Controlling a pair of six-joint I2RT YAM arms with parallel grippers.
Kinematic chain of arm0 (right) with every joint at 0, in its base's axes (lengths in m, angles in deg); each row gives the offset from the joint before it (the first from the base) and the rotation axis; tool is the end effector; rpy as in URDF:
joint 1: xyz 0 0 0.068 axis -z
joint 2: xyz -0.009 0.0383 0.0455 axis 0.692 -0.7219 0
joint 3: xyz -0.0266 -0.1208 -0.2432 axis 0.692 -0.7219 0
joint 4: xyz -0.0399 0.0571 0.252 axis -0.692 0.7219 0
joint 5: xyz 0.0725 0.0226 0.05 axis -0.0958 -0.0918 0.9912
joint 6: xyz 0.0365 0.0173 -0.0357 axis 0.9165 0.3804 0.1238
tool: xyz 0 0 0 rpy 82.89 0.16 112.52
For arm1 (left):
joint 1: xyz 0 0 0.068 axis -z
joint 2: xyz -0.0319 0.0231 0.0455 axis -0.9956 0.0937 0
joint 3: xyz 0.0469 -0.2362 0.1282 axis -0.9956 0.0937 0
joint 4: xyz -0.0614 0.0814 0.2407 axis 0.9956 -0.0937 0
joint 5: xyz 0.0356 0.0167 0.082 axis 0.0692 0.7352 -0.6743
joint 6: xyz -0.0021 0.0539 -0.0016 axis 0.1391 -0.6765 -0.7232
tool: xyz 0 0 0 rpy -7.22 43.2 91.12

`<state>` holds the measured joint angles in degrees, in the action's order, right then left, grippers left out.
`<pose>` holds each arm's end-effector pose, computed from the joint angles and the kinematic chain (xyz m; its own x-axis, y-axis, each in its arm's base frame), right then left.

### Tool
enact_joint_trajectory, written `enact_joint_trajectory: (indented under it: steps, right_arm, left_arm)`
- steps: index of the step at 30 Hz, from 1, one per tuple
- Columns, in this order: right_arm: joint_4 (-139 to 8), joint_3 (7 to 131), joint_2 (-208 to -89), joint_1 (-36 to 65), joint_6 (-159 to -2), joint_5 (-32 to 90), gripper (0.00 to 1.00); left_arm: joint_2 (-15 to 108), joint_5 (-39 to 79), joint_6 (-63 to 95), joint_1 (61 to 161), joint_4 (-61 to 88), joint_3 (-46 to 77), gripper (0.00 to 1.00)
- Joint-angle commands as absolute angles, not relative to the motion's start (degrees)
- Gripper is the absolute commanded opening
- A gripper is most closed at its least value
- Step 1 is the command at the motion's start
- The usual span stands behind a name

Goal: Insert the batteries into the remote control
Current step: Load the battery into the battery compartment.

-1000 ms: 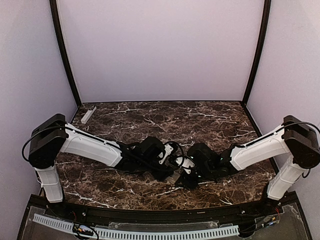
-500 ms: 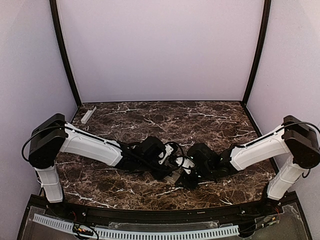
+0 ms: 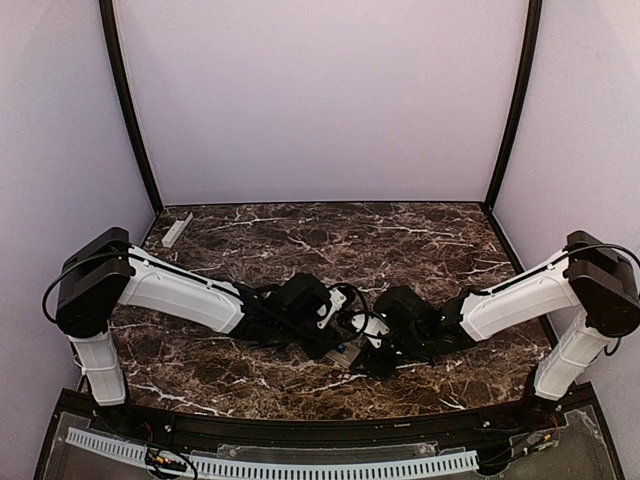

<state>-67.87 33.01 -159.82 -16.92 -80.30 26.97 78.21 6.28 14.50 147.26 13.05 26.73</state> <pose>0.1417 0.2603 0.1323 -0.4854 -0.6252 -0.6112 -0.8475 0.5081 0.1534 0.1821 -0.3447 0.1544 -0.4598 0.5246 -0.7165 0.7875 0.6138 -0.0559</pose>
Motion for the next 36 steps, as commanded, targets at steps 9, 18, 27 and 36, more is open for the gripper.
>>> enact_joint_trajectory:
  steps: [9, 18, 27, 36]
  right_arm:
    - [-65.9, 32.3, -161.4, -17.6, -79.0, 27.0, 0.34]
    - [-66.0, 32.2, -161.4, -17.6, -78.9, 27.1, 0.34]
    - [-65.9, 32.4, -161.5, -17.6, -79.2, 27.3, 0.34]
    - [-65.9, 32.0, -161.5, -17.6, -79.0, 27.3, 0.33]
  left_arm:
    - [75.4, 7.1, 18.7, 148.5, 16.1, 30.0, 0.50]
    - [70.4, 3.3, 20.2, 147.0, 16.5, 32.1, 0.59]
    - [69.2, 6.3, 19.4, 146.6, 18.2, 34.7, 0.51]
    - [72.1, 8.0, 18.4, 146.6, 18.4, 33.3, 0.48]
